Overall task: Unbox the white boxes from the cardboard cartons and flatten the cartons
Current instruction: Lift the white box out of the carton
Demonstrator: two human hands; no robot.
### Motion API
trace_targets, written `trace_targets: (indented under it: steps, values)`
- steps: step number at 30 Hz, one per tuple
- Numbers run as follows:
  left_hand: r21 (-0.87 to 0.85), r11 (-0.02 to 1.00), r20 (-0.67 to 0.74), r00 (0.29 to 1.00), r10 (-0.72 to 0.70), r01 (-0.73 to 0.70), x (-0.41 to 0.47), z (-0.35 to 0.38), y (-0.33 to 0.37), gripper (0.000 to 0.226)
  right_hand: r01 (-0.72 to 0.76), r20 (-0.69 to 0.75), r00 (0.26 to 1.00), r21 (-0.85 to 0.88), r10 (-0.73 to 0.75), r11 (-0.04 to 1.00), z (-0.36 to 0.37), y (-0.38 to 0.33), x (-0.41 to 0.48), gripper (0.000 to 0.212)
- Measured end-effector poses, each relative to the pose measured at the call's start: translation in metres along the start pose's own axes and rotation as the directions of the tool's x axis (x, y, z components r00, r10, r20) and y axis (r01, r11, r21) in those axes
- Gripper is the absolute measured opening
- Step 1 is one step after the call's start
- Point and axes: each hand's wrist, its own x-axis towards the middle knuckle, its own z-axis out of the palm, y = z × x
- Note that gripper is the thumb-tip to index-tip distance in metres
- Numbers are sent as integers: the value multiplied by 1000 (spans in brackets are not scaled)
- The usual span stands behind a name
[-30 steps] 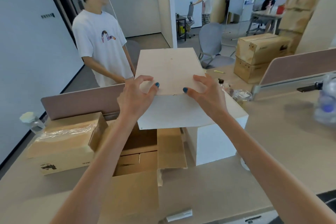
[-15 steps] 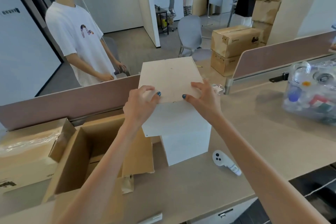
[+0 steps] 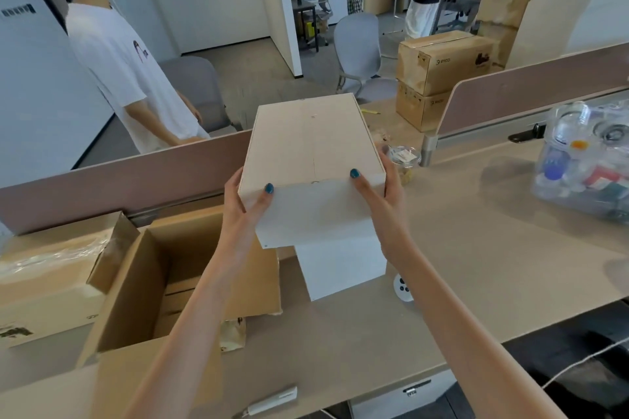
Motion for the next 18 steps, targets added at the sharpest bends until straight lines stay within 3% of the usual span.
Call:
trace_targets:
  steps: [6, 9, 12, 15, 18]
  values:
    - [2, 999, -46, 998, 53, -53, 6, 18, -6, 74, -10, 34, 999, 166, 4, 986, -10, 5, 21, 54]
    - [75, 995, -60, 996, 73, -68, 15, 23, -14, 70, -16, 58, 998, 159, 7, 987, -16, 5, 36, 55]
    - [102, 993, -53, 996, 72, -66, 22, 34, -16, 65, -36, 77, 997, 148, 25, 988, -20, 3, 51, 38]
    - [77, 996, -57, 997, 59, -54, 26, 38, -17, 71, -48, 104, 994, 145, 33, 988, -22, 0, 62, 43]
    - [101, 995, -48, 999, 14, -9, 21, 35, -26, 81, -38, 94, 995, 96, 29, 995, -28, 9, 60, 33]
